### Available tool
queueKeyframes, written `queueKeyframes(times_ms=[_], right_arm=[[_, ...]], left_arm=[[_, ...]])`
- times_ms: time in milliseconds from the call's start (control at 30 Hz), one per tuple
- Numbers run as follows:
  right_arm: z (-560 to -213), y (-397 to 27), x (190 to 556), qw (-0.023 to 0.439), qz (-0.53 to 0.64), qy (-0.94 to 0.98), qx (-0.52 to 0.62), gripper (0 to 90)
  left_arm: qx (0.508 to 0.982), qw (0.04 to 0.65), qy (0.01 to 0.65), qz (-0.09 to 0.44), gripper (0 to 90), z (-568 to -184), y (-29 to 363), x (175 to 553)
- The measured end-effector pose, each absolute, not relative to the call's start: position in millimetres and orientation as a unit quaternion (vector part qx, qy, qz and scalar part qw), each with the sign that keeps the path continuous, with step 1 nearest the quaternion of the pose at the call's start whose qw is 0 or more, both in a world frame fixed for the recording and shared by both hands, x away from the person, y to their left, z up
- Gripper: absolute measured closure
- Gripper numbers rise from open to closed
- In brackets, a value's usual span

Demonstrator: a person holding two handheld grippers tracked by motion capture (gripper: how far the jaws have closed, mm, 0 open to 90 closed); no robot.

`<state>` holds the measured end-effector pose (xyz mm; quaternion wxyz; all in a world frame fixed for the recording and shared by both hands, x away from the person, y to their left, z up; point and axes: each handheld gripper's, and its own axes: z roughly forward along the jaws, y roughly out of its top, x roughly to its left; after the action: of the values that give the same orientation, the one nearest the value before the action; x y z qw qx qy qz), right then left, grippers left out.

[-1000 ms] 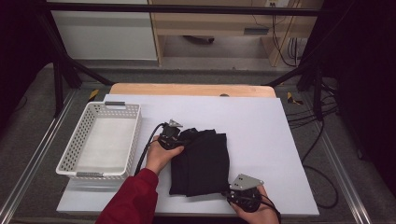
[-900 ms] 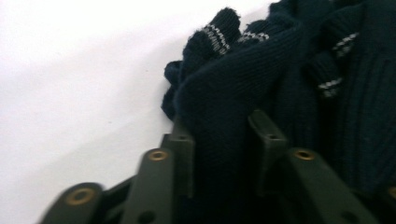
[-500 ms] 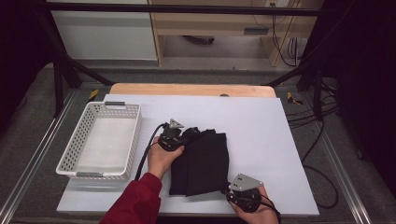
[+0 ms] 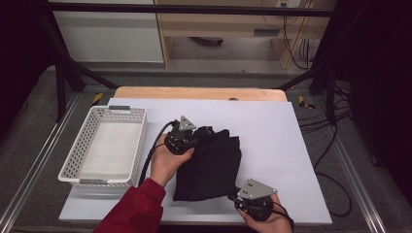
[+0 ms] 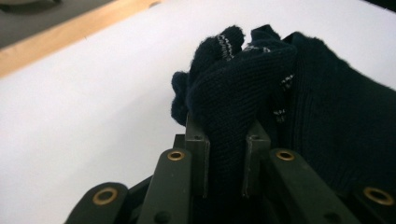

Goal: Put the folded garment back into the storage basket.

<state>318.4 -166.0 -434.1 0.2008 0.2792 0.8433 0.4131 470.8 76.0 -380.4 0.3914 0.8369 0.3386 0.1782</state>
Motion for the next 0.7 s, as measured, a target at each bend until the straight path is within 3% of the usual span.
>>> queueKeyframes(times_ms=[400, 700], right_arm=[[-402, -155, 332, 0.209, 0.426, 0.841, 0.259, 76.3], [-388, -150, 340, 0.205, 0.434, 0.842, 0.247, 76.4]], left_arm=[[0.837, 0.396, 0.311, 0.214, 77.6, -324, 81, 461], [0.84, 0.386, 0.302, 0.231, 77.6, -309, 89, 456]])
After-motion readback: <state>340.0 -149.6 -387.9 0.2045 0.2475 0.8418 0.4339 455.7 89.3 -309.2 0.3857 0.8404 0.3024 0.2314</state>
